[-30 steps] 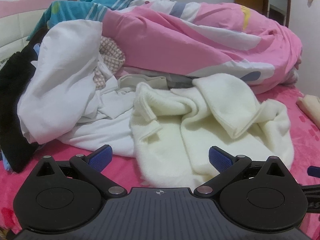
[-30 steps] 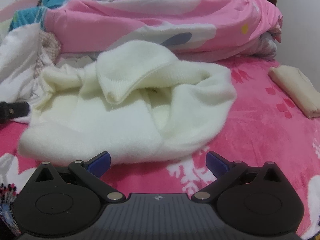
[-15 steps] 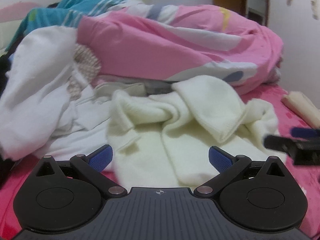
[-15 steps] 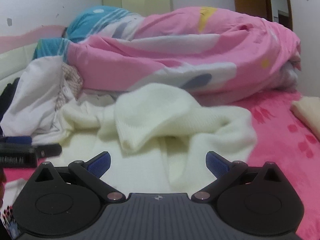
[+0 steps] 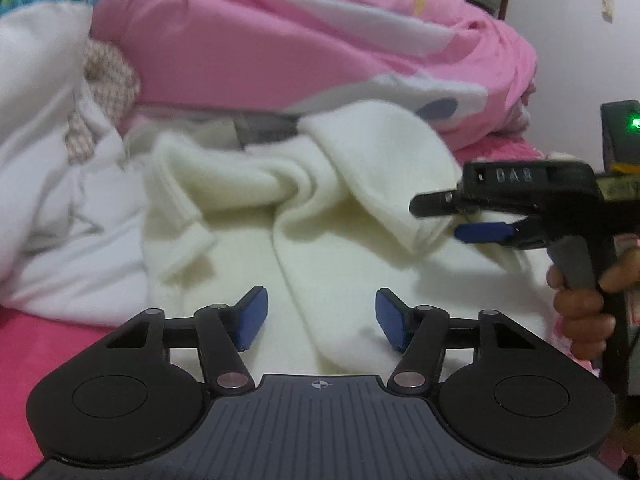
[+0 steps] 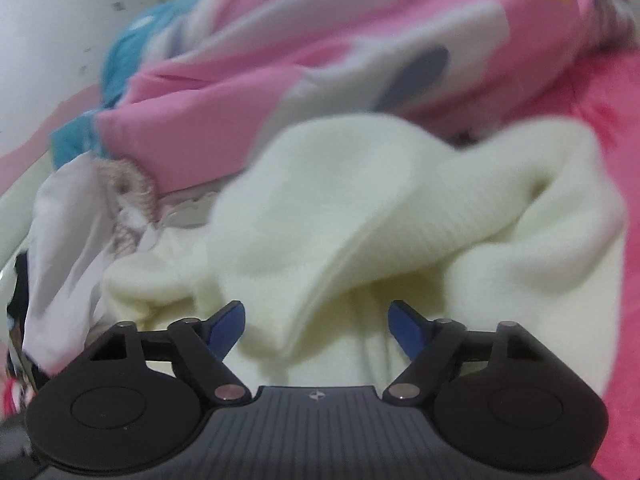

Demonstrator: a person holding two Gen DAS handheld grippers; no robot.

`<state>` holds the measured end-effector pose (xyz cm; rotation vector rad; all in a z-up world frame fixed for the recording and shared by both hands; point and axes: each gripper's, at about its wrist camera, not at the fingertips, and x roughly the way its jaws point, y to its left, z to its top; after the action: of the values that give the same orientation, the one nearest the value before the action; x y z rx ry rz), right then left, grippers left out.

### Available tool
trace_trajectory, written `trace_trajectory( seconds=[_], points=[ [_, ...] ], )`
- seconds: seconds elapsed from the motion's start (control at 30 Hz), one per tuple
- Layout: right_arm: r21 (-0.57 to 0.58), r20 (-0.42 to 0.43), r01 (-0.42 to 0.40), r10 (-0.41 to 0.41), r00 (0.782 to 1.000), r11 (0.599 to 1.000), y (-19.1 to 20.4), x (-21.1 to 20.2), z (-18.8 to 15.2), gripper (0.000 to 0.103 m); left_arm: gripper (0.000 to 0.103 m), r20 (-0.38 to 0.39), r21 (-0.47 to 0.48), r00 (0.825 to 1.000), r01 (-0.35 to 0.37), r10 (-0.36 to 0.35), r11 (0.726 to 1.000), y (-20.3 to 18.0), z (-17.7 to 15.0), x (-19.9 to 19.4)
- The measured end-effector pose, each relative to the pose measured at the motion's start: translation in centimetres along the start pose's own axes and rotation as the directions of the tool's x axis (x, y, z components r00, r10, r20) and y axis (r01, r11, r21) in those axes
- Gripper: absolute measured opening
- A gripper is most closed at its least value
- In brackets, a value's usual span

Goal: Fold clothes
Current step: 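Grasp the cream fleece edge with the right gripper and lift it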

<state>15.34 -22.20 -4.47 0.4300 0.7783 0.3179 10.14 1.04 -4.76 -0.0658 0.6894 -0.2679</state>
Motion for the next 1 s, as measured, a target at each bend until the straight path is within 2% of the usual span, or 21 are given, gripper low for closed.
trace_trajectory(
  seconds=[0.03,0.13,0.2,0.23,0.3,0.43,0.5,0.6,0.8,1.0],
  points=[
    [0.025,-0.005,-0.002,0.002,1.000,1.000,-0.4,0.5,0.2,0.074,0.056,-0.012,-0.004,1.000,0.003,-0.003,1.000,0.1,-0.2,0.4],
    [0.087,0.002,-0.029,0.029,1.000,0.996,-1.6,1.4,0.7,0.061,0.054,-0.027,-0.008,1.000,0.007,-0.007,1.000,0.0,-0.4,0.9],
    [0.111,0.005,-0.051,0.051,0.999,0.992,-2.1,1.5,1.0,0.039,0.054,-0.026,-0.016,1.000,0.008,-0.008,1.000,0.1,0.0,1.0],
    [0.123,0.006,-0.062,0.062,0.998,0.990,-2.4,1.5,1.2,0.032,0.054,-0.026,-0.020,1.000,0.008,-0.009,1.000,0.1,0.1,1.1],
    [0.141,0.011,-0.098,0.097,0.995,0.985,-2.7,1.1,1.2,0.010,0.056,-0.025,-0.027,1.000,0.009,-0.009,1.000,0.2,0.5,1.2],
    [0.163,0.056,-0.151,0.143,0.988,0.975,-2.9,-0.4,1.3,0.006,0.064,-0.024,-0.043,1.000,0.010,-0.011,0.999,0.4,1.3,1.5],
    [0.175,0.083,-0.176,0.164,0.983,0.969,-3.1,-1.3,1.7,0.005,0.074,-0.023,-0.051,1.000,0.011,-0.012,0.999,0.5,1.7,1.6],
    [0.177,0.128,-0.206,0.184,0.974,0.962,-3.2,-2.9,2.7,0.005,0.082,-0.019,-0.051,1.000,0.005,-0.006,0.999,0.6,2.3,1.9],
    [0.162,0.229,-0.227,0.187,0.955,0.960,-4.0,-4.9,6.4,0.005,0.083,-0.051,-0.043,0.999,0.004,-0.006,0.999,1.2,3.5,3.3],
    [0.144,0.260,-0.163,0.122,0.958,0.976,-4.8,-3.0,10.9,0.005,0.083,-0.056,-0.066,0.998,0.033,-0.036,0.997,1.8,4.3,4.3]
  ],
)
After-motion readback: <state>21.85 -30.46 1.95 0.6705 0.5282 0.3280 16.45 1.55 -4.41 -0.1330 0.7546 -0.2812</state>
